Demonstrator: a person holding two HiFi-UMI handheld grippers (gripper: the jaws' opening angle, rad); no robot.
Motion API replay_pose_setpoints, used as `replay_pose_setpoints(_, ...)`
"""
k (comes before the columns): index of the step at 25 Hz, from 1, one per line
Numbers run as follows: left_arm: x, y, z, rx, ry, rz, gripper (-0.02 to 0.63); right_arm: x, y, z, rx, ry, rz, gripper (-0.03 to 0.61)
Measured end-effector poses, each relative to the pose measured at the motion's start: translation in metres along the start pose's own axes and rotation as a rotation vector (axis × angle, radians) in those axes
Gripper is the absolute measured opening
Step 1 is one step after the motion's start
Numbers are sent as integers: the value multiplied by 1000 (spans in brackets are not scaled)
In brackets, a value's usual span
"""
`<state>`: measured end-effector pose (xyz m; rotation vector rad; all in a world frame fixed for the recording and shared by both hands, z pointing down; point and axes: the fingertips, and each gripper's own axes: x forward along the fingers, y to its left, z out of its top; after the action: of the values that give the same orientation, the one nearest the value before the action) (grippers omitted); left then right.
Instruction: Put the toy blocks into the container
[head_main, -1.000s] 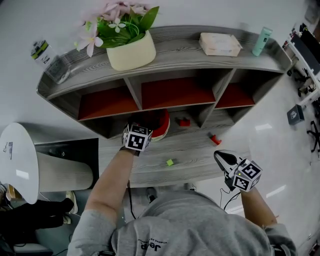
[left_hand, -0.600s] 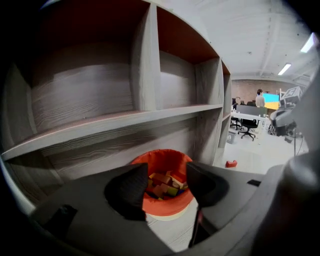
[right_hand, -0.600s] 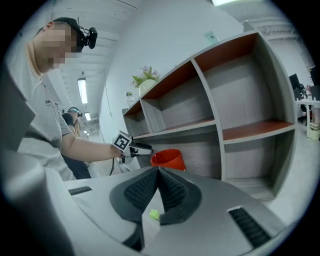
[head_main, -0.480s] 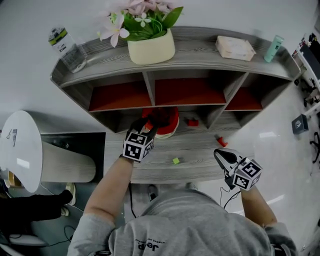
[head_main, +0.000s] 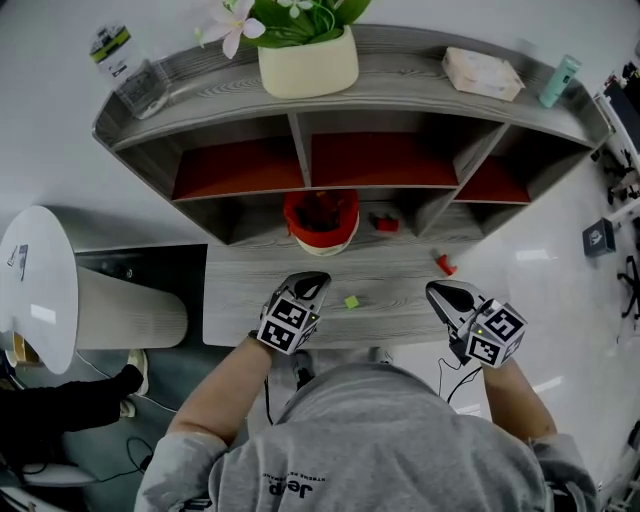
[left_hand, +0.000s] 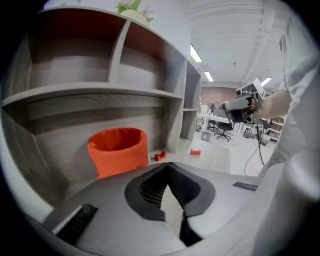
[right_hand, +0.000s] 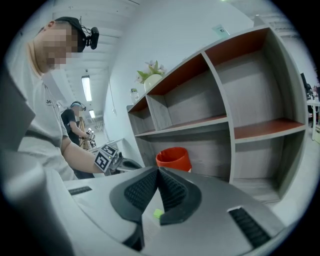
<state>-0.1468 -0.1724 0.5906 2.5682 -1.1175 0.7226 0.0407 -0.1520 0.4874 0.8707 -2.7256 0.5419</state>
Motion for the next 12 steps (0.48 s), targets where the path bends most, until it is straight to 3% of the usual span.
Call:
replay_pose_setpoints(3, 24, -28, -30, 28, 84, -56, 8, -10, -3, -9, 14, 8, -17, 18)
replay_pose_setpoints(6, 48, -48, -57, 58, 180, -103, 58, -24, -9, -20, 36, 16, -43, 18)
replay_pose_setpoints(9, 72, -64, -82, 116, 287, -152, 198, -41, -17, -33, 60, 21, -74, 18)
replay_pose_setpoints(12, 90, -74, -109, 179, 392, -170, 282, -57, -26, -46, 84, 24, -101, 18)
